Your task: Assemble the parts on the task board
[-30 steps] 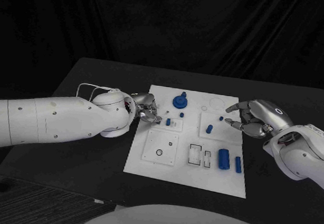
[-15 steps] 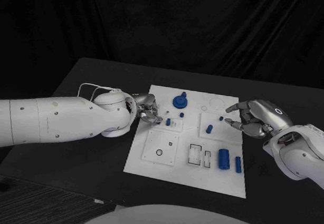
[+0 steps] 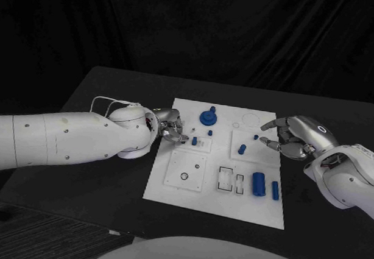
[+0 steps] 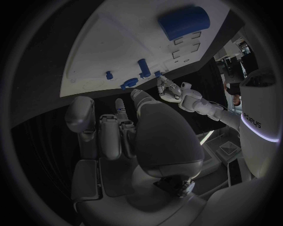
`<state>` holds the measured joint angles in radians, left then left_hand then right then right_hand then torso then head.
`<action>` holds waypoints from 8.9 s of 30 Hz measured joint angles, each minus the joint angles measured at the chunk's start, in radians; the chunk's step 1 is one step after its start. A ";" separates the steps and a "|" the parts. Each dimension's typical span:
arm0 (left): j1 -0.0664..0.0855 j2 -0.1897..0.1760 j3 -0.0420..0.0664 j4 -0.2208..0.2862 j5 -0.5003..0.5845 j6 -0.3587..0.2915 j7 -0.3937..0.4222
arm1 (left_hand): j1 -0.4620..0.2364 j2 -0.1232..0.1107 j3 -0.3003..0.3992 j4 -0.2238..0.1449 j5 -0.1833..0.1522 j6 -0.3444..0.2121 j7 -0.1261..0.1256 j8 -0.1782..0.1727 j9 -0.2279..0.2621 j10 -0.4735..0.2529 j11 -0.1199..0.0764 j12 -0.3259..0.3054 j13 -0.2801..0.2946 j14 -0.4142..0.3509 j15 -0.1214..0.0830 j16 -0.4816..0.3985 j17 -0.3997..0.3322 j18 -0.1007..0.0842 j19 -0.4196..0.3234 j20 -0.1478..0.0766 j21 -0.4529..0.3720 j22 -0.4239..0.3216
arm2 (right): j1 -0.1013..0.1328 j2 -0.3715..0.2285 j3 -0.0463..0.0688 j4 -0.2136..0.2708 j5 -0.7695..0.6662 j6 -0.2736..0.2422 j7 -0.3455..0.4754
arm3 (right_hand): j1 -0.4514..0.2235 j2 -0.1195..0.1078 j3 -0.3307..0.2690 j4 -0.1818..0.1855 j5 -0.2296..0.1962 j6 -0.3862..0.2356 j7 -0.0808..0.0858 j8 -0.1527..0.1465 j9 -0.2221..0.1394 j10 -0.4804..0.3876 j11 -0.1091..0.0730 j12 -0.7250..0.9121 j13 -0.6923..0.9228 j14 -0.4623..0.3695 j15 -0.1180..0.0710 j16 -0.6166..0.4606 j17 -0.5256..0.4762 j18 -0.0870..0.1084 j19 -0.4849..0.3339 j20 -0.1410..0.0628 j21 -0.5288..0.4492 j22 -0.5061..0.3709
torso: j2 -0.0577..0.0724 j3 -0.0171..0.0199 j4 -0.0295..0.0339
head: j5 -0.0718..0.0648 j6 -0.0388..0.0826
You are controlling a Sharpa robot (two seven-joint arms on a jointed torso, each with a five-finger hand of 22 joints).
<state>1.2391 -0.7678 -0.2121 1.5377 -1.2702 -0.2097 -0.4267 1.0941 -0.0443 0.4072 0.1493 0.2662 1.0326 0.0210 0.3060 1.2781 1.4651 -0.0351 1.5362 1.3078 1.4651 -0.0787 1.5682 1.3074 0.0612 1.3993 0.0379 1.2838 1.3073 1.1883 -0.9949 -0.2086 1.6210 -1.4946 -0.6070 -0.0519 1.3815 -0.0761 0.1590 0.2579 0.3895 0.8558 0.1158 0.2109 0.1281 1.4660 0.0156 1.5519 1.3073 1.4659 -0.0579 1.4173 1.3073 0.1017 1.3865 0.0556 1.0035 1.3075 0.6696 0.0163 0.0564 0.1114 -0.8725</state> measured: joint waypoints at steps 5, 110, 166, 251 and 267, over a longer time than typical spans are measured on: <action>0.000 0.001 0.000 -0.001 0.000 0.000 0.001 | 0.000 0.000 -0.001 0.001 -0.006 0.000 0.000 0.000 0.000 0.000 0.000 0.000 0.000 0.000 0.000 0.000 0.000 0.000 0.000 0.000 -0.004 0.000 | 0.000 0.000 0.000 0.000 0.000 0.000 0.000 | 0.000 0.000 0.000 0.000 0.000 0.000 0.000 0.000 0.000 0.000 0.000 0.000 0.000 0.000 0.000 0.000 0.000 0.000 0.000 0.000 0.000 0.000 | 0.000 0.0000 0.0003 | 0.000 0.000; -0.003 0.000 -0.002 -0.024 0.036 0.042 0.029 | -0.289 0.187 -0.291 0.147 0.091 -0.037 0.002 0.114 0.030 0.000 0.000 -0.019 0.000 0.004 0.004 0.000 0.000 0.000 -0.011 0.004 -0.041 0.001 | -0.002 0.003 0.000 -0.002 0.003 0.007 -0.014 | 0.029 -0.021 0.109 -0.051 0.188 0.000 0.000 -0.008 -0.021 0.000 0.000 -0.004 0.000 0.000 0.000 -0.004 0.000 0.000 0.000 0.000 -0.017 0.001 | 0.000 0.0004 -0.0006 | -0.003 0.000; 0.052 0.268 -0.001 -0.356 -0.439 -0.042 0.746 | 0.373 0.009 -0.253 -0.036 -0.140 -0.223 -0.026 -0.217 -0.943 -0.767 0.068 -1.125 -0.972 -0.363 0.051 -0.449 -0.486 0.046 -0.066 0.056 -0.159 0.000 | 0.047 -0.039 0.000 0.082 0.009 -0.051 0.018 | -0.014 -0.020 0.124 -0.033 0.101 0.038 -0.002 -0.003 -0.024 -0.004 0.004 -0.090 0.000 0.000 0.007 -0.016 0.000 0.000 0.004 0.004 -0.037 0.000 | 0.012 -0.0085 -0.0043 | -0.015 0.000; 0.077 0.134 0.001 -0.235 -0.450 -0.170 0.657 | 0.409 -0.013 -0.038 -0.094 -0.205 0.032 0.061 -0.225 -0.974 -0.349 0.066 -1.367 -1.085 -0.216 0.041 -0.449 -0.568 0.000 0.045 0.033 0.023 0.001 | 0.027 -0.036 0.000 0.064 0.016 -0.021 0.018 | -0.014 -0.020 0.132 -0.041 0.121 0.041 0.002 -0.003 -0.026 -0.004 0.004 -0.090 0.000 0.000 0.007 -0.023 0.000 0.000 0.004 0.004 -0.055 0.000 | 0.010 -0.0077 -0.0024 | -0.030 0.000; 0.089 0.078 -0.001 -0.223 -0.434 -0.075 0.658 | 0.409 -0.013 -0.046 -0.081 -0.209 0.040 0.061 -0.225 -0.976 -0.337 0.065 -1.384 -1.096 -0.229 0.043 -0.469 -0.590 0.000 0.037 0.034 0.009 0.001 | 0.019 -0.032 0.000 0.060 0.019 -0.011 0.018 | -0.014 -0.020 0.132 -0.041 0.121 0.041 0.002 -0.003 -0.026 -0.004 0.004 -0.093 0.000 0.000 0.007 -0.027 0.000 0.000 0.004 0.004 -0.057 0.000 | 0.010 -0.0061 -0.0019 | -0.026 0.000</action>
<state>1.3285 -0.6893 -0.2128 1.3146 -1.7041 -0.2847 0.2316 1.5029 -0.0574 0.3616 0.0679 0.0572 1.0721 0.0822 0.0812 0.3024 1.1277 0.0301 0.1526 0.2120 1.2360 -0.0362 1.0996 0.7173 0.0610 1.4365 0.0717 1.2928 1.3079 1.2074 -1.0271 -0.2085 1.6813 -1.4757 -0.6178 -0.0336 1.3671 -0.0962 0.2913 0.2165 0.5104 0.8969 0.1175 0.2083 0.1024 1.4625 0.0192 1.4594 1.3074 1.4657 -0.0507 1.3900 1.3074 0.1018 1.3900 0.0591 0.9464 1.3073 0.6796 0.0102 0.0545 0.0850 -0.8725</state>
